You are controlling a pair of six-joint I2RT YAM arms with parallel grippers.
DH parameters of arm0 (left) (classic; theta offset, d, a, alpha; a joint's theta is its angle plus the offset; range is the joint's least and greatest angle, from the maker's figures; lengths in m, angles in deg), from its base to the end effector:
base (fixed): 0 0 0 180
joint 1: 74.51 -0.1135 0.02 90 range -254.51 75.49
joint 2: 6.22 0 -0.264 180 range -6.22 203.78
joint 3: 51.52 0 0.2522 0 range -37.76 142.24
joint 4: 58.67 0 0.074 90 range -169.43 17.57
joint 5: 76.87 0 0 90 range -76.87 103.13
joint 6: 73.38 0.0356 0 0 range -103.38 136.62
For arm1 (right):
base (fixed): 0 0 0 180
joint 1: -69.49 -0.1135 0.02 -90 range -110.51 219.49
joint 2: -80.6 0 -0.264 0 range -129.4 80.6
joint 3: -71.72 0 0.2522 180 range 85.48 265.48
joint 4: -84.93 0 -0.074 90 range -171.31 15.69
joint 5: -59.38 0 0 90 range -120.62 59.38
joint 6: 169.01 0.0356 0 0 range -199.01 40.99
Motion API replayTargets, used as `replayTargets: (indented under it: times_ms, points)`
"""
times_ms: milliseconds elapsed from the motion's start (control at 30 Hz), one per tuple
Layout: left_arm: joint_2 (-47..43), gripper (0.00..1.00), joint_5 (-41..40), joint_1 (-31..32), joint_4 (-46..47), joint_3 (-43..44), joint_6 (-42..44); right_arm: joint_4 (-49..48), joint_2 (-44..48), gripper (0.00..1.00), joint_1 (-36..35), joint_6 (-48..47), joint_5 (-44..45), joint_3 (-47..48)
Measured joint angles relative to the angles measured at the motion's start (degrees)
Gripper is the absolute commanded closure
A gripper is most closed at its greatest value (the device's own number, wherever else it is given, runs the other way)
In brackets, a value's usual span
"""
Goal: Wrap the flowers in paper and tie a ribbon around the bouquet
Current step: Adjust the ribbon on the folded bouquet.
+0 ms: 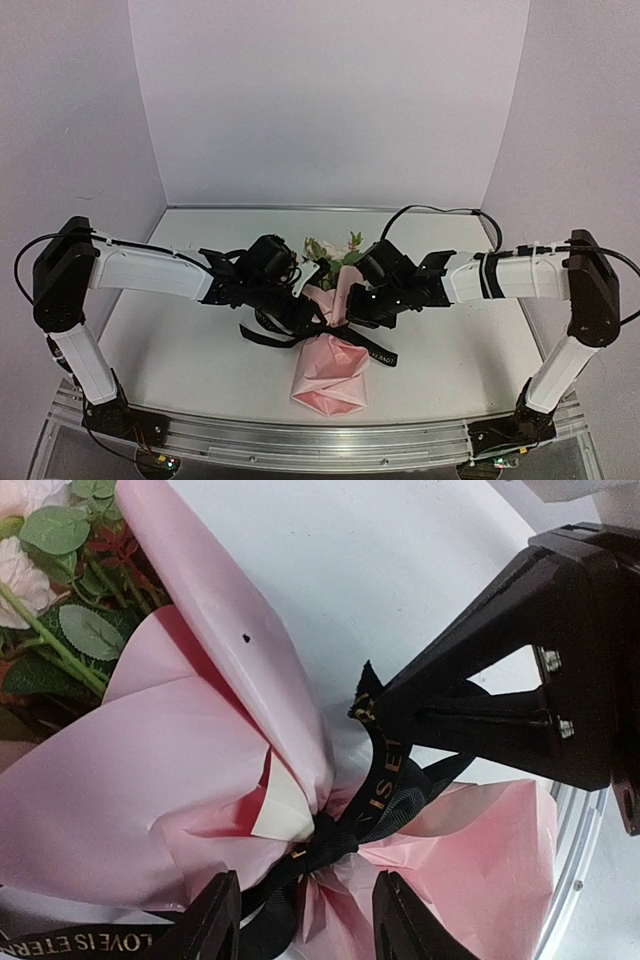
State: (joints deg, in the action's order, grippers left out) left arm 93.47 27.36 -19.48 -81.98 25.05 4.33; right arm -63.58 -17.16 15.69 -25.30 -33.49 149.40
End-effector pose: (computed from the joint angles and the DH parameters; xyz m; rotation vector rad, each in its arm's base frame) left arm 0.2056 -0.3092 0.1961 1.0346 2.2993 -0.8195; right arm 0.2115 0.2921 0.2027 -0.0254 2.6741 0.7913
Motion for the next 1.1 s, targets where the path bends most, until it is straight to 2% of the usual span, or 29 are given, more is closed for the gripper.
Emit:
replayTargets:
  times_ms: [333,667,933,1100]
  points:
    - [2.46,0.52,-3.27,0.61,-1.50,2.77,10.98,0.78,0.27,1.00,0.00,-1.13,-0.11,0.02]
    - [3.08,0.53,-6.16,2.65,-1.29,2.81,17.58,0.60,0.39,1.00,0.00,-0.55,-0.45,-0.28]
    - [3.71,0.56,-10.23,5.30,3.66,1.50,22.87,-0.27,1.69,1.00,0.00,0.58,-0.81,-2.55]
    - [3.87,0.64,-10.11,5.57,6.37,0.44,25.47,-0.72,1.78,1.00,0.00,1.03,-1.03,-3.19]
